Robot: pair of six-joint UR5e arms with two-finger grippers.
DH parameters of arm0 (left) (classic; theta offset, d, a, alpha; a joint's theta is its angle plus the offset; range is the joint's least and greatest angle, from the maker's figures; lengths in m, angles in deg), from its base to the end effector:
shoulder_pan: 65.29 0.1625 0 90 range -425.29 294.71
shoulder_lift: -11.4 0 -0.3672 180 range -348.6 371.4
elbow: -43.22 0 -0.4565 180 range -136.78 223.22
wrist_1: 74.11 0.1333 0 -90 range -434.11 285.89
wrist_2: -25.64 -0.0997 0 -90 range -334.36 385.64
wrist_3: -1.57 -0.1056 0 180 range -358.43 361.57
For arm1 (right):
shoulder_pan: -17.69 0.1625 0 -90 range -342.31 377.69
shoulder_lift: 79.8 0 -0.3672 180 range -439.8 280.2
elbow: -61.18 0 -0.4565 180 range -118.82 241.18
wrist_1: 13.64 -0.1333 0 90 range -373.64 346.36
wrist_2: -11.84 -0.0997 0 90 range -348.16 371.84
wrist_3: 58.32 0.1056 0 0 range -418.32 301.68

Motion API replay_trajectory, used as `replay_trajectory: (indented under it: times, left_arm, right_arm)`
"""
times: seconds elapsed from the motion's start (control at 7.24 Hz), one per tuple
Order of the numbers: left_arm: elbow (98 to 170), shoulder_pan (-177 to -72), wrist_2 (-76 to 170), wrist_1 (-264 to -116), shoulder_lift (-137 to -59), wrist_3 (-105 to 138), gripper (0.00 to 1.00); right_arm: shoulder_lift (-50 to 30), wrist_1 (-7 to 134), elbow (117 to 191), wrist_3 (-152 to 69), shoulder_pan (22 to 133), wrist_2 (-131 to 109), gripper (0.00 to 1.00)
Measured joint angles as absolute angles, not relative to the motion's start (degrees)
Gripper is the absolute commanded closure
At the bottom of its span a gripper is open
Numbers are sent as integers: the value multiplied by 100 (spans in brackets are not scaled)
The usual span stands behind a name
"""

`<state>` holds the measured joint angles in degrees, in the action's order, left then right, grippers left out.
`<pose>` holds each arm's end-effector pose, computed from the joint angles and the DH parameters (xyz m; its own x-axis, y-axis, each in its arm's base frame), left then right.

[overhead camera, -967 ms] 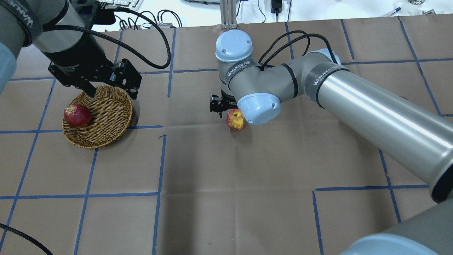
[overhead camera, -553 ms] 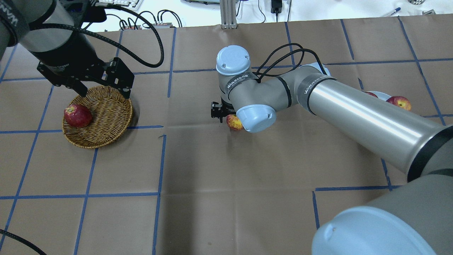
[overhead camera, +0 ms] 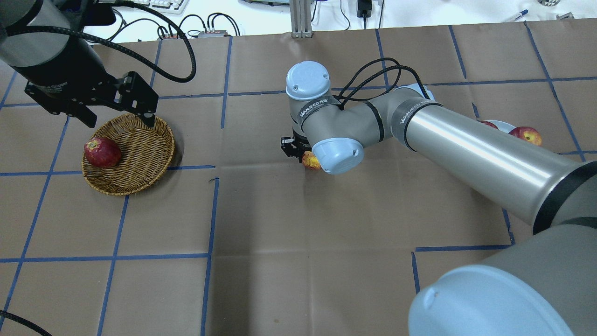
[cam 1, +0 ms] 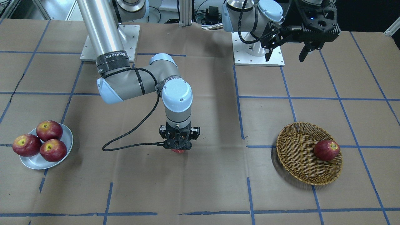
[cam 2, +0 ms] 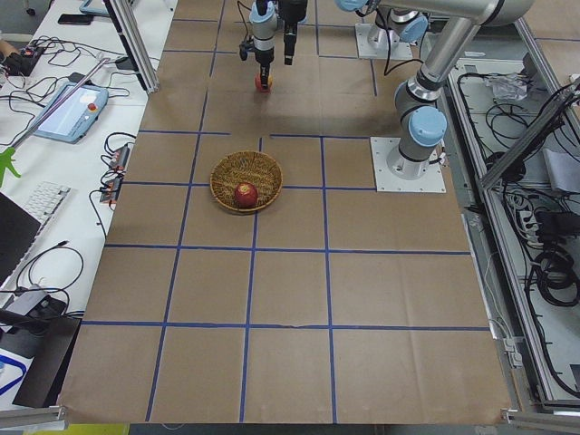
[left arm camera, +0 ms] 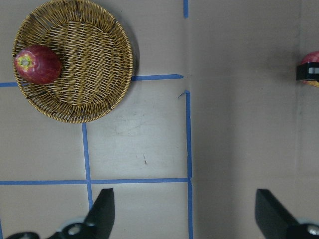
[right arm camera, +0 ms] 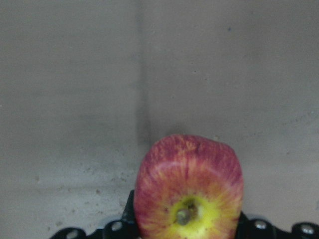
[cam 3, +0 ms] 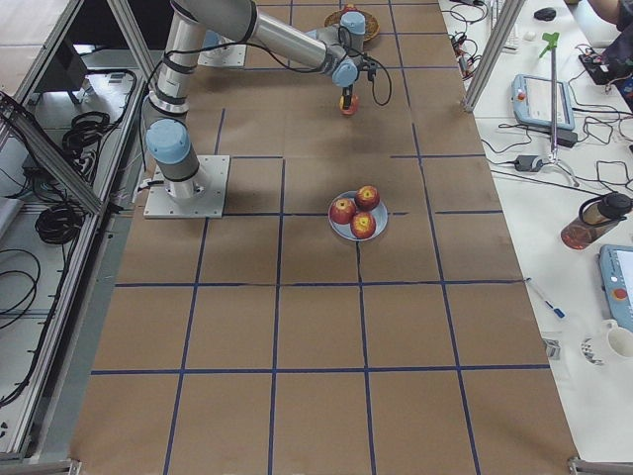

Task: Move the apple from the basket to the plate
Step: 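Carry the apple with the right gripper over the white plate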

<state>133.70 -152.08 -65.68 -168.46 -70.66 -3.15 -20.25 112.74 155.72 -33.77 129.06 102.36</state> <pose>-0.1023 -0.5137 0.4854 -0.9993 0.0250 -0.0274 0.0264 0.9983 -0.0522 0.3646 -0.5686 0.1141 -0.9985 0.0556 -0.0018 0.0556 0.9981 -0.0258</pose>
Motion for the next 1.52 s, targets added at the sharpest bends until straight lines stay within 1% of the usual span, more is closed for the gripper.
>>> replay_trajectory:
  times: [0.14, 0.41, 0.69, 0.97, 1.24, 1.52]
  left_arm:
    - [13378, -15184, -6573, -16849, -7069, -312, 1]
    - [13465, -15158, -6571, -16857, -7066, -309, 1]
    - [13585, -15152, -6576, -16850, -6973, -312, 1]
    - [13626, -15151, -6597, -16865, -6906, -309, 1]
    - [13636, -15152, -6760, -16870, -6878, -314, 1]
    - [13622, -15186, -6818, -16868, -6968, -305, 1]
  right_arm:
    - [-1896, 11238, 15554, -3415, 12847, 10283, 54]
    - [-1261, 10657, 15574, -3854, 12508, 10306, 54]
    - [-437, 9680, 15638, -5279, 11585, 10307, 54]
    - [218, 9371, 16008, -7031, 10372, 10291, 56]
    - [472, 9426, 16385, -8551, 9163, 10185, 56]
    - [383, 9911, 16599, -9557, 8416, 9998, 56]
